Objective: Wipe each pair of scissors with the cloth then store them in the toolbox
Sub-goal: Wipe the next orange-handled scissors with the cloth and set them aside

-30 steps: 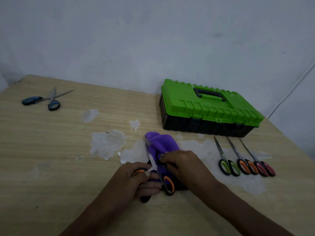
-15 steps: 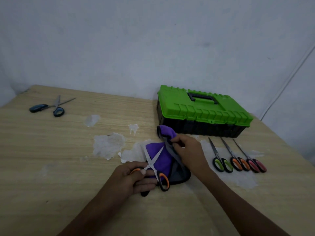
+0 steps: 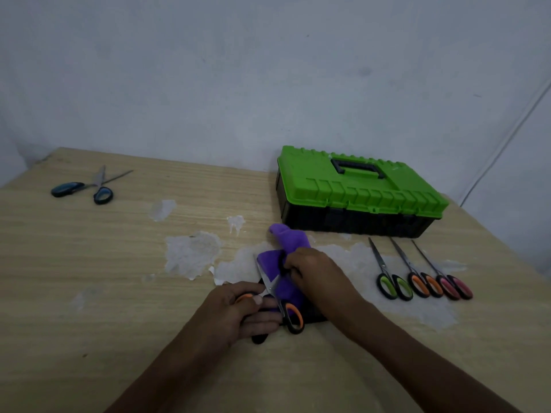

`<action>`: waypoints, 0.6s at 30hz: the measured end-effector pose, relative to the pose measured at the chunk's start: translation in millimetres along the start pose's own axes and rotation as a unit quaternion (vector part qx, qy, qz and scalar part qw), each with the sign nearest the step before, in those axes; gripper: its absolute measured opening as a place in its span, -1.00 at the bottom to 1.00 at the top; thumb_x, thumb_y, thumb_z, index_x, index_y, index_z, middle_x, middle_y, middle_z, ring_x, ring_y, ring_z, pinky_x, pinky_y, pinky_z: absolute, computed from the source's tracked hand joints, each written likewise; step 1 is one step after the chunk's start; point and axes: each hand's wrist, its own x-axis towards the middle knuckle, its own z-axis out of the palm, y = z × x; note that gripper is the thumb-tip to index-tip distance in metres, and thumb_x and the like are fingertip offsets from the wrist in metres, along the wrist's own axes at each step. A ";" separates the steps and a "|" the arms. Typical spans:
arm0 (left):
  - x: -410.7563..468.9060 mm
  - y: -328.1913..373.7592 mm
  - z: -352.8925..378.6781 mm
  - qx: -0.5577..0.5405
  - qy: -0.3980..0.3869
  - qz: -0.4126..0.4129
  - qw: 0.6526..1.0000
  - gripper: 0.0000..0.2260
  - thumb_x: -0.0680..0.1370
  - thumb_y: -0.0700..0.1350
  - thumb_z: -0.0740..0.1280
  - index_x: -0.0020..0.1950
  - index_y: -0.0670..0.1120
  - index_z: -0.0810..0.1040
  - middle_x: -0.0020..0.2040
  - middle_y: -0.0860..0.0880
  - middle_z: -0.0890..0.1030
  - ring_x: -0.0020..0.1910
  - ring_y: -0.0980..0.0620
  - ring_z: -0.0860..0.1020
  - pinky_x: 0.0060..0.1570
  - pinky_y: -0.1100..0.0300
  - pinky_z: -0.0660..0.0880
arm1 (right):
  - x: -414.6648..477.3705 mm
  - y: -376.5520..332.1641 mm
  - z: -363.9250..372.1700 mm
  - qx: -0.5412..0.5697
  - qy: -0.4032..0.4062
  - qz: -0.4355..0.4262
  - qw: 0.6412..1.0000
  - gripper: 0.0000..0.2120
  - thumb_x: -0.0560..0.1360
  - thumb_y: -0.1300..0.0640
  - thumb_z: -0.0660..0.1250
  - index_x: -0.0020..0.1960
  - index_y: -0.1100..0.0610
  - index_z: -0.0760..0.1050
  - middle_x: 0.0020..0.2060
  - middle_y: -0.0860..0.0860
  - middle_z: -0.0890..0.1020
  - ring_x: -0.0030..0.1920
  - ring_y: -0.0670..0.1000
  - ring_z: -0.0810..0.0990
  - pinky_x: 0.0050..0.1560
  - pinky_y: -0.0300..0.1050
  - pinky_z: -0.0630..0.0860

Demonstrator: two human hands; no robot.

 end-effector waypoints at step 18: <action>4.4 -4.1 -0.2 0.003 0.009 0.008 1.000 -0.82 0.62 -0.35 0.22 0.20 -0.29 0.50 -0.04 -0.28 0.71 -0.10 -0.24 0.71 -0.16 0.01 0.68 | -3.6 1.2 -5.4 0.056 0.025 0.023 0.998 -0.83 0.47 0.28 0.31 -0.01 0.14 0.62 -0.05 0.04 0.66 -0.06 -0.01 0.58 -0.05 -0.28 0.42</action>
